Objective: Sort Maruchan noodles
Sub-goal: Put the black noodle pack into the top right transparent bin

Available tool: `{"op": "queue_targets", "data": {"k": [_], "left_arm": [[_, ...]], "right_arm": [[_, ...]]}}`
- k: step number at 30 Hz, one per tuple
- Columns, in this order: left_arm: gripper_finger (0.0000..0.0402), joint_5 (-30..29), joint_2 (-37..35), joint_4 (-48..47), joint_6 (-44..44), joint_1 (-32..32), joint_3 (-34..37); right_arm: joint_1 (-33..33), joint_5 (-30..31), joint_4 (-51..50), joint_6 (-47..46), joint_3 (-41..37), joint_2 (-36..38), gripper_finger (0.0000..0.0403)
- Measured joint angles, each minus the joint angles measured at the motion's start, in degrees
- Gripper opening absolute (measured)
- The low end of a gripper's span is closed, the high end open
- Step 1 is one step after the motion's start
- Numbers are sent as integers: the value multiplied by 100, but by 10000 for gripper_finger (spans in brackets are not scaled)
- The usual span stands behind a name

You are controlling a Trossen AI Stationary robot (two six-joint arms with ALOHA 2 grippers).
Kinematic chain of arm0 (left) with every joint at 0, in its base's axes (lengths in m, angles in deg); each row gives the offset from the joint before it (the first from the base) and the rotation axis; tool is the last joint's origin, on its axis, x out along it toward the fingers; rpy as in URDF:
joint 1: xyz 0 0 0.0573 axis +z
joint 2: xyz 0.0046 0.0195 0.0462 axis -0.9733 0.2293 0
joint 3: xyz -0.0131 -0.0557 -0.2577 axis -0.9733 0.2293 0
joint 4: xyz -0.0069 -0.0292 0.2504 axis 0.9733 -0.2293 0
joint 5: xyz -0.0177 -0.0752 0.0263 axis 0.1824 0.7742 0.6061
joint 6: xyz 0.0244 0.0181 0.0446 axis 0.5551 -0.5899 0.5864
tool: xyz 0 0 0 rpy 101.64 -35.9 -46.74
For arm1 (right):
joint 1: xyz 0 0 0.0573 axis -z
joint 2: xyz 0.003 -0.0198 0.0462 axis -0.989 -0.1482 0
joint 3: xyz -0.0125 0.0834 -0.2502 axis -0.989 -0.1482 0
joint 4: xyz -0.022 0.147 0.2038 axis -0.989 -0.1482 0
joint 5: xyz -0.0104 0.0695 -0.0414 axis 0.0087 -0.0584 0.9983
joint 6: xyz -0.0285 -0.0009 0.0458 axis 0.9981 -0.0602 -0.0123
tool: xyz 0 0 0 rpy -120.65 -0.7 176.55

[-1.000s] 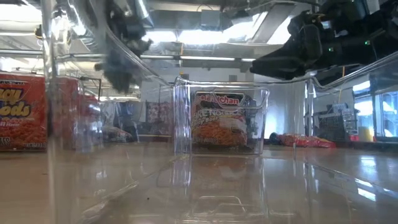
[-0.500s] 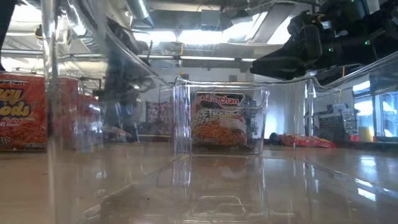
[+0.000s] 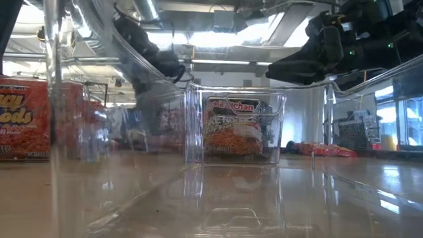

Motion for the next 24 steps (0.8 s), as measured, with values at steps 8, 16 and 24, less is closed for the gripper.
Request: {"op": "queue_targets", "data": {"k": [8,16,24], "left_arm": [[137,-227,0,1138,1751,-420,-13],[137,-1498,-316,-636,-1066,-674,-593],[136,-1616,-316,-2159,-2242,-695,-463]], "right_arm": [[0,35,182,-16,6,4,207],[0,609,127,-111,100,4,207],[2,856,138,472,140,4,207]]}}
